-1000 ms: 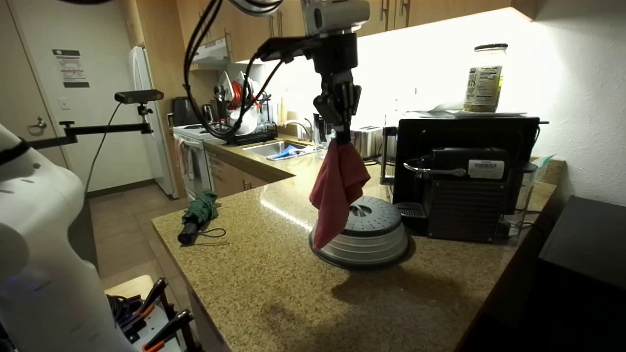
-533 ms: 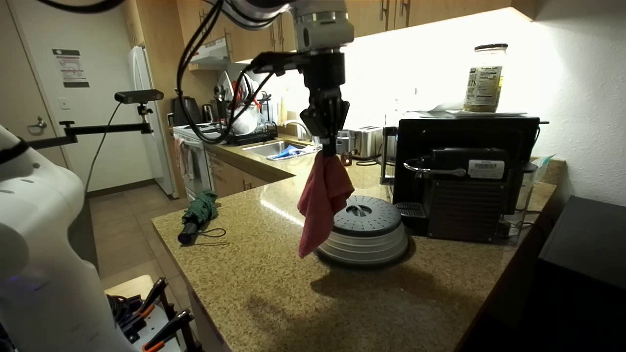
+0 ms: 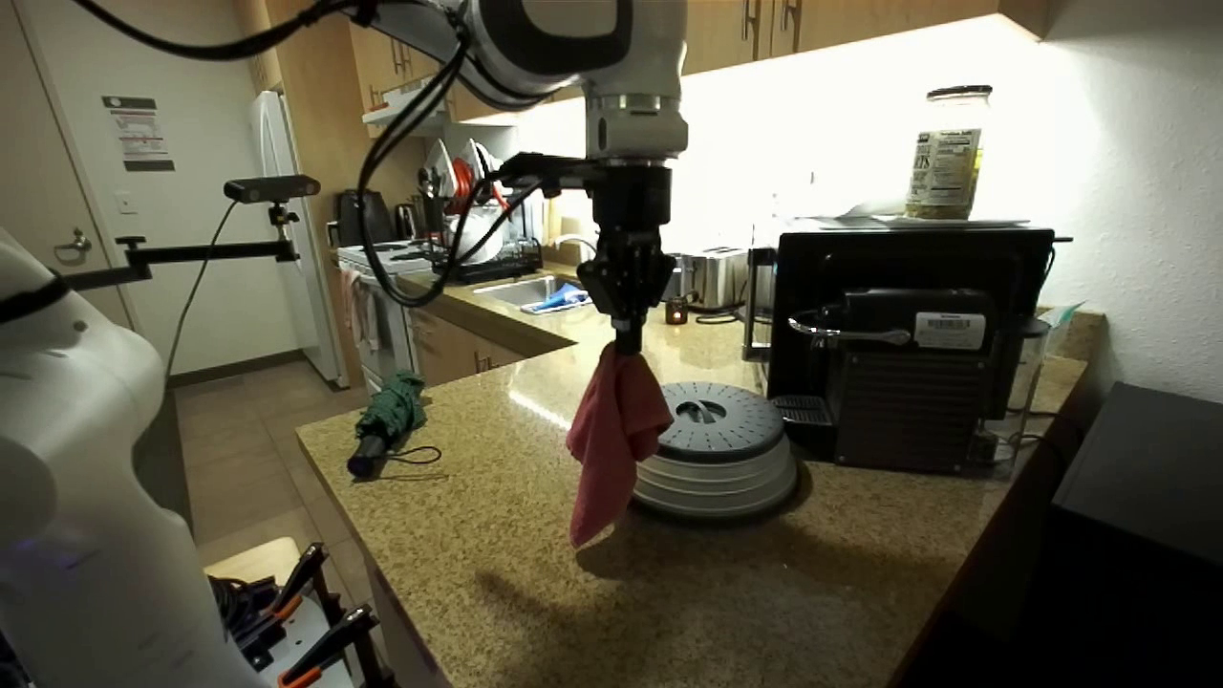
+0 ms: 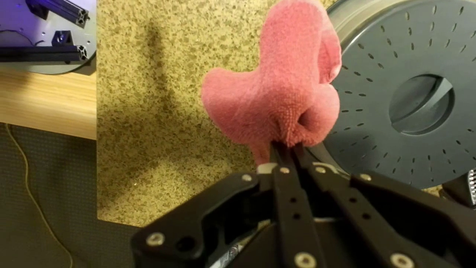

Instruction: Pick up the pink cloth and put it on the left side of the counter

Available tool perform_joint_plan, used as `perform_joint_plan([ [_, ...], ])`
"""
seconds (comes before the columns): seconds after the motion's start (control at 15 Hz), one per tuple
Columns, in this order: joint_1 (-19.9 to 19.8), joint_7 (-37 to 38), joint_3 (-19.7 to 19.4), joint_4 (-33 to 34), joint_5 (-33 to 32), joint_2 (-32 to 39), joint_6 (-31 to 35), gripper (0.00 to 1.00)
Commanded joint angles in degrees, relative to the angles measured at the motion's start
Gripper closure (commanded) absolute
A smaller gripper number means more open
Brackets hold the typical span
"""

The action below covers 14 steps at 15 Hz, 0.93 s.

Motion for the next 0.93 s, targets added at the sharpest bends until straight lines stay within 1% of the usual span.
perform_joint_plan([
  [0.0, 0.20, 2.24, 0.26, 1.34, -1.24, 1.48, -1.72, 0.96],
  [0.47, 0.77, 2.59, 0.35, 1.87, -1.16, 3.43, -1.34, 0.96],
  [0.53, 0.73, 0.37, -0.39, 0.51, -0.31, 2.18, -0.43, 0.96],
  [0.87, 0.73, 0.38, -0.50, 0.54, -0.31, 2.35, -0.42, 0.96],
])
